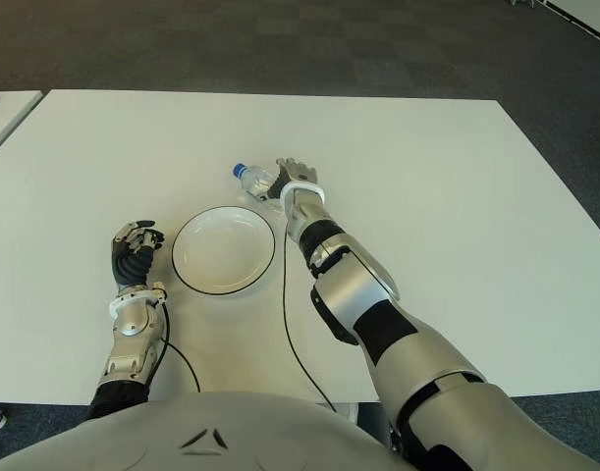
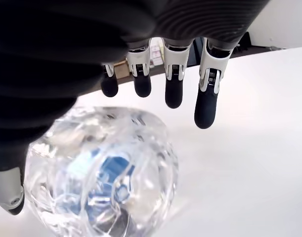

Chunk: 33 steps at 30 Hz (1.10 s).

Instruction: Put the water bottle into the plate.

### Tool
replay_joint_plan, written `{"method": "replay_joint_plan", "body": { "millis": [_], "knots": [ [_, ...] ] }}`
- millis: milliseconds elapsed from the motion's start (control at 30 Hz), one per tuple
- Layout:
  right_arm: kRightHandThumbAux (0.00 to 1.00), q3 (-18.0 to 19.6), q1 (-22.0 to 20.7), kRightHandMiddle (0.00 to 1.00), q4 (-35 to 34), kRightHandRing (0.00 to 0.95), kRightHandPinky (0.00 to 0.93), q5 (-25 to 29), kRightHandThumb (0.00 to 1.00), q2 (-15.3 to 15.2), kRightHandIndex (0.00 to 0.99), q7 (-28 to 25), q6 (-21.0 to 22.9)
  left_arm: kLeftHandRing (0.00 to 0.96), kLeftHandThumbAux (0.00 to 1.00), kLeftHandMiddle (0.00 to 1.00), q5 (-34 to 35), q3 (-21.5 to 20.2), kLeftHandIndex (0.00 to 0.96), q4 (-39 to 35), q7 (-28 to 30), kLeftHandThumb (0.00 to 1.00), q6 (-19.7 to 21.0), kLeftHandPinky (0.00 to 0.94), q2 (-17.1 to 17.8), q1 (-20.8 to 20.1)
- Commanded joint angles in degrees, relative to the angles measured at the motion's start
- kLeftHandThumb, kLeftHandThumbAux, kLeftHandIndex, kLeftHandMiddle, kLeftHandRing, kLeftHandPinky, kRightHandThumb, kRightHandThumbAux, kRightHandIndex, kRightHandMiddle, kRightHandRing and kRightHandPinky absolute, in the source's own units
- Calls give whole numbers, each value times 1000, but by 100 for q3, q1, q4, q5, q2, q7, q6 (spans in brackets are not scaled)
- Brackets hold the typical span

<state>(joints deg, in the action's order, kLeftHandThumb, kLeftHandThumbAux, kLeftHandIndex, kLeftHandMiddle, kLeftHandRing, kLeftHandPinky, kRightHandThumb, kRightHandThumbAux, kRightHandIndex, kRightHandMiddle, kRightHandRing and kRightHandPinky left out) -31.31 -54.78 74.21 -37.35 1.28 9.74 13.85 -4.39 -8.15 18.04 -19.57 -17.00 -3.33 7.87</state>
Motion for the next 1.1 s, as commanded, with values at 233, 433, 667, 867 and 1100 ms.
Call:
{"method": "replay_joint_plan", "body": {
  "millis": [233,433,667,867,1100],
  "knots": [
    [561,-61,155,35,1,97,363,-65,87,-31,5,-15,56,517,724,544,-18,-2,422,143,-63,687,315,469,-105,124],
    [548,-27,209,42,-40,87,347,-33,89,-53,4,91,26,523,724,546,-24,9,424,62,-81,689,319,490,-128,145],
    [545,92,296,50,-107,96,325,46,115,-88,2,329,-39,521,723,552,71,-9,425,64,8,690,377,481,-131,124],
    [542,195,334,65,-150,110,308,90,120,-110,0,420,-52,512,723,546,78,-27,423,138,-25,688,351,478,-141,78],
    [541,208,362,89,-188,127,334,95,109,-145,0,435,-69,524,722,552,73,-23,425,149,-42,690,267,489,-167,79]
  ]
}}
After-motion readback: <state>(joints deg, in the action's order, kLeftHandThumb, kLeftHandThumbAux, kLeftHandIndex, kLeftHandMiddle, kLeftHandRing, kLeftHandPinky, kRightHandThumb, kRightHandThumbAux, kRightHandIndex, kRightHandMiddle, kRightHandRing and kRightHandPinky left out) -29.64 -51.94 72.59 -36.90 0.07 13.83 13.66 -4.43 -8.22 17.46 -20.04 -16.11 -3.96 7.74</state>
